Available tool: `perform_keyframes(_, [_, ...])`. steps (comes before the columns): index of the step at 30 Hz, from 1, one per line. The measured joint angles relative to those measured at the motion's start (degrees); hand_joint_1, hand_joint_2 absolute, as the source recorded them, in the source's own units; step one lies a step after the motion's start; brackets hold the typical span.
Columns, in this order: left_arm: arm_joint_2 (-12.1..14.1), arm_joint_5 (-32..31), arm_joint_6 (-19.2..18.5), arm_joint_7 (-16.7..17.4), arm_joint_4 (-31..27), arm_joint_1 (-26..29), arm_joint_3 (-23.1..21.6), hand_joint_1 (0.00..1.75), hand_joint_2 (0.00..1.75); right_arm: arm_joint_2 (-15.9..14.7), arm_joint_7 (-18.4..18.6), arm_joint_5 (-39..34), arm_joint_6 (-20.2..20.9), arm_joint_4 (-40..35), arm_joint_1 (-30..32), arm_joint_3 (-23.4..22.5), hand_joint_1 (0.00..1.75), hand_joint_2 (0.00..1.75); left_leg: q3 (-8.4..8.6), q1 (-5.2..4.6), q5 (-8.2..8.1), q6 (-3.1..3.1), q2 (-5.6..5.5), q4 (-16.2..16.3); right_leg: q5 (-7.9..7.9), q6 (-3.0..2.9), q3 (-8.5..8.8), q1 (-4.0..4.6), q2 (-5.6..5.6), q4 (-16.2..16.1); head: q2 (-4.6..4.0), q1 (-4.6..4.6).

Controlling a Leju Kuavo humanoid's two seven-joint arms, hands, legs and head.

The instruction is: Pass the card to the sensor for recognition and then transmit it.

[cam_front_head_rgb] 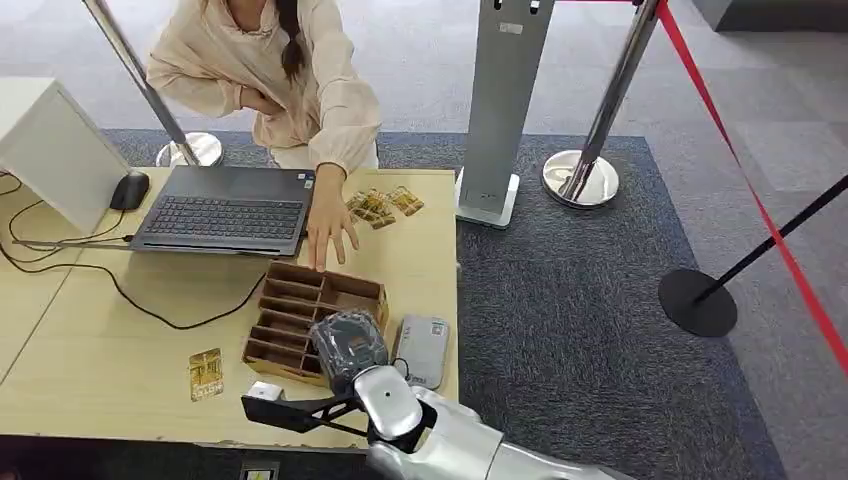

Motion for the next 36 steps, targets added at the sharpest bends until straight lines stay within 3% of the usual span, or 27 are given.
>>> perform_keyframes(16, [0.0,-0.2,0.0,0.1,0.0,0.0,0.0,0.0,0.0,0.0,-0.4,0.5,-0.2,0.5,0.0,0.0,1.71,1.75,-0.01,0.0,0.0,0.0,0.0,0.0,0.0,0.0,0.0,0.0,0.0,0.0,0.0,0.02])
perform_keyframes(17, [0.0,-0.2,0.0,0.1,0.0,0.0,0.0,0.0,0.0,0.0,-0.4,0.5,-0.2,0.5,0.0,0.0,0.61,1.75,-0.01,0.0,0.0,0.0,0.0,0.0,0.0,0.0,0.0,0.0,0.0,0.0,0.0,0.02])
perform_keyframes(18, [0.0,-0.2,0.0,0.1,0.0,0.0,0.0,0.0,0.0,0.0,-0.4,0.5,-0.2,0.6,0.0,0.0,0.61,1.75,-0.01,0.0,0.0,0.0,0.0,0.0,0.0,0.0,0.0,0.0,0.0,0.0,0.0,0.02])
perform_keyframes(19, [0.0,-0.2,0.0,0.1,0.0,0.0,0.0,0.0,0.0,0.0,-0.4,0.5,-0.2,0.6,0.0,0.0,0.26,1.75,-0.01,0.0,0.0,0.0,0.0,0.0,0.0,0.0,0.0,0.0,0.0,0.0,0.0,0.02])
perform_keyframes(20, [0.0,-0.2,0.0,0.1,0.0,0.0,0.0,0.0,0.0,0.0,-0.4,0.6,-0.2,0.6,0.0,0.0,0.17,1.75,-0.02,0.0,0.0,0.0,0.0,0.0,0.0,0.0,0.0,0.0,0.0,0.0,0.0,0.02])
perform_keyframes(23, [0.0,-0.2,-0.2,0.0,0.0,0.0,0.0,0.0,0.0,0.0,0.2,1.7,-0.6,0.8,-0.3,0.0,0.0,1.75,-0.01,0.0,0.0,0.0,0.0,0.0,0.0,0.0,0.0,0.0,0.0,0.0,0.02,0.02])
perform_keyframes(36, [0.0,-0.2,-0.2,0.1,0.0,0.0,0.0,0.0,0.0,0.1,2.8,4.4,-1.3,-1.3,-1.5,-1.1,0.0,1.75,-0.02,0.0,0.0,0.0,0.0,0.0,0.0,0.0,0.0,0.0,0.0,0.0,0.0,0.0])
